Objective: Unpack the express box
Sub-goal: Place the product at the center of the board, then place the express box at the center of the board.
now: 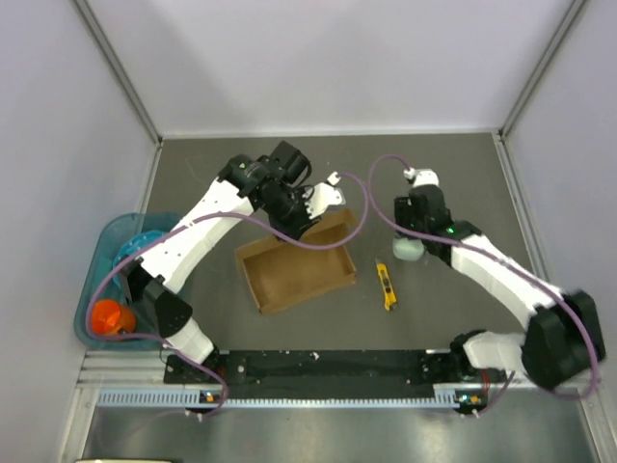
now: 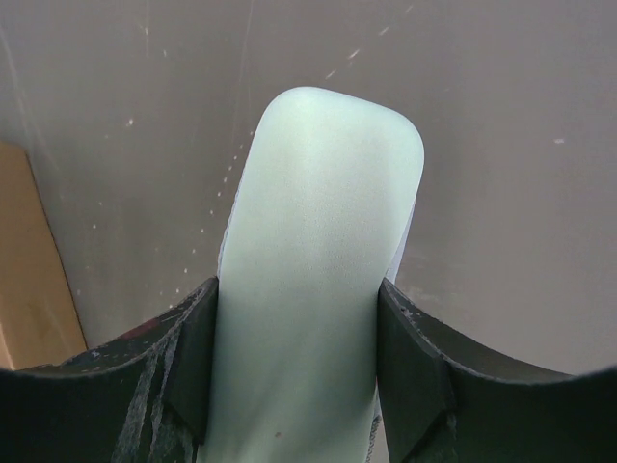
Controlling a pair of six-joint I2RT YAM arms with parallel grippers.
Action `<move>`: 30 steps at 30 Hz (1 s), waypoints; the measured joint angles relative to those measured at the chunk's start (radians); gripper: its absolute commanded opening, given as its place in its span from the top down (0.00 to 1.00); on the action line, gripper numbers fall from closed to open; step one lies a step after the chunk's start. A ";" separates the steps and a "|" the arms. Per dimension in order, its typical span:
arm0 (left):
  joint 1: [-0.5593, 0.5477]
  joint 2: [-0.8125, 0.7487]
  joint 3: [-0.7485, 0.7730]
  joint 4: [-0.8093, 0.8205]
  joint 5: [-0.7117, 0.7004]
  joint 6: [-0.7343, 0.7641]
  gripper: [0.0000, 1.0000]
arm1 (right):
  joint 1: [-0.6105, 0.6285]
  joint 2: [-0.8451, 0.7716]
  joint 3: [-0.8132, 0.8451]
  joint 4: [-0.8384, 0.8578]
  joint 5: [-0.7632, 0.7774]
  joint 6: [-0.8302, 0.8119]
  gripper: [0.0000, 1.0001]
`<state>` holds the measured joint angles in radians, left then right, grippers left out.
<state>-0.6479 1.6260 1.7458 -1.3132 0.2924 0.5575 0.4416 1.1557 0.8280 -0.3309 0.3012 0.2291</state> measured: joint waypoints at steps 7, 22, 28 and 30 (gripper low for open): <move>-0.104 0.002 0.001 0.012 -0.008 0.018 0.73 | -0.004 0.325 0.047 0.087 -0.049 -0.001 0.50; -0.103 -0.056 -0.081 0.076 0.000 0.052 0.01 | -0.043 0.440 0.075 0.227 0.029 -0.017 0.01; -0.103 -0.145 -0.083 0.082 0.008 0.052 0.01 | -0.045 0.424 0.096 0.212 0.030 0.001 0.01; -0.103 -0.166 -0.074 0.078 0.021 0.052 0.01 | -0.045 0.392 0.096 0.190 0.024 0.011 0.01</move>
<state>-0.7506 1.4605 1.6714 -1.2354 0.3138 0.6094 0.3962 1.5475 0.9241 -0.1410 0.3248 0.2401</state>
